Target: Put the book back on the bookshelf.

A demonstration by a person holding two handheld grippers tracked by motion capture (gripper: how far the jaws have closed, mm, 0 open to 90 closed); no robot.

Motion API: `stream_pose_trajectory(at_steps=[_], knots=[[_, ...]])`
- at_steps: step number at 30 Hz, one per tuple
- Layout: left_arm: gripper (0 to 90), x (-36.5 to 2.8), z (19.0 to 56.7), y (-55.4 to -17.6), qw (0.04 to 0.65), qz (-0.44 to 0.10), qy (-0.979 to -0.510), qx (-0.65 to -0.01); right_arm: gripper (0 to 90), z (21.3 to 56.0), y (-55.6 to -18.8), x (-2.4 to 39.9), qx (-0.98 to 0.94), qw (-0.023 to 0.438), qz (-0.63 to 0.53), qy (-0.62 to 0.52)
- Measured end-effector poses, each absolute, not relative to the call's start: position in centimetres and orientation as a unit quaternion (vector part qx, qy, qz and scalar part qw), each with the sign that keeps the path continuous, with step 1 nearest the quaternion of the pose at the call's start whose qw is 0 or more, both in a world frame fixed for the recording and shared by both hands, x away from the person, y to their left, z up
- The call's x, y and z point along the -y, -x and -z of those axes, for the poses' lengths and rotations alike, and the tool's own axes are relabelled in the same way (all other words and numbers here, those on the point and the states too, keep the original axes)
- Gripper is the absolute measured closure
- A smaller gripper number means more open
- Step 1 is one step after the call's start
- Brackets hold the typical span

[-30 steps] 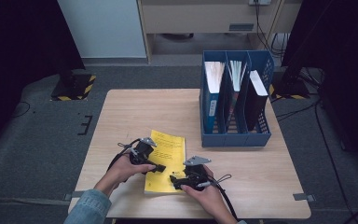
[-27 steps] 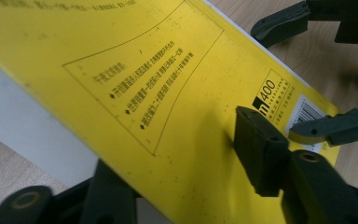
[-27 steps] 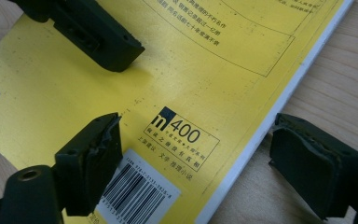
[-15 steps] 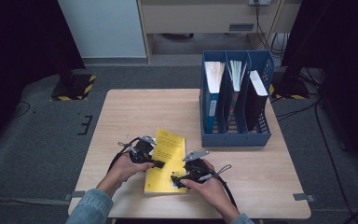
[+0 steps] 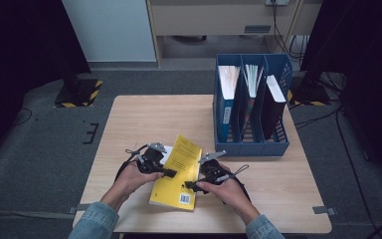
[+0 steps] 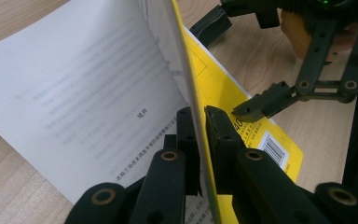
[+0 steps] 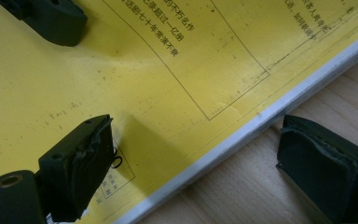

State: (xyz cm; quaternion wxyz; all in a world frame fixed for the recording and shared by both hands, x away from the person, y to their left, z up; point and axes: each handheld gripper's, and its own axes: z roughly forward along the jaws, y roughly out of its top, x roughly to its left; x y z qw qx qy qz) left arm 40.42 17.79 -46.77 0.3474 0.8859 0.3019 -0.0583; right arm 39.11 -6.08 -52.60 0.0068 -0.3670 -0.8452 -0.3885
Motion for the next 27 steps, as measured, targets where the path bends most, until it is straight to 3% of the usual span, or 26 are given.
stream_pose_trajectory(at_steps=[10,13,17,27], knots=[[87.3,-18.0,45.1,-39.5,0.360,0.057,-0.889,-0.277,6.5,52.5,-40.3,5.8,0.843,0.075,0.400,0.352],[87.3,-18.3,44.8,-39.5,0.355,0.054,-0.893,-0.273,13.1,52.6,-40.7,5.9,0.835,0.106,0.409,0.352],[87.5,-18.9,44.5,-39.4,0.352,0.044,-0.895,-0.272,28.6,52.6,-41.5,6.6,0.809,0.140,0.440,0.363],[87.7,-20.5,44.4,-39.4,0.356,0.024,-0.895,-0.270,41.3,49.4,-41.3,6.0,0.829,0.089,0.442,0.330]])
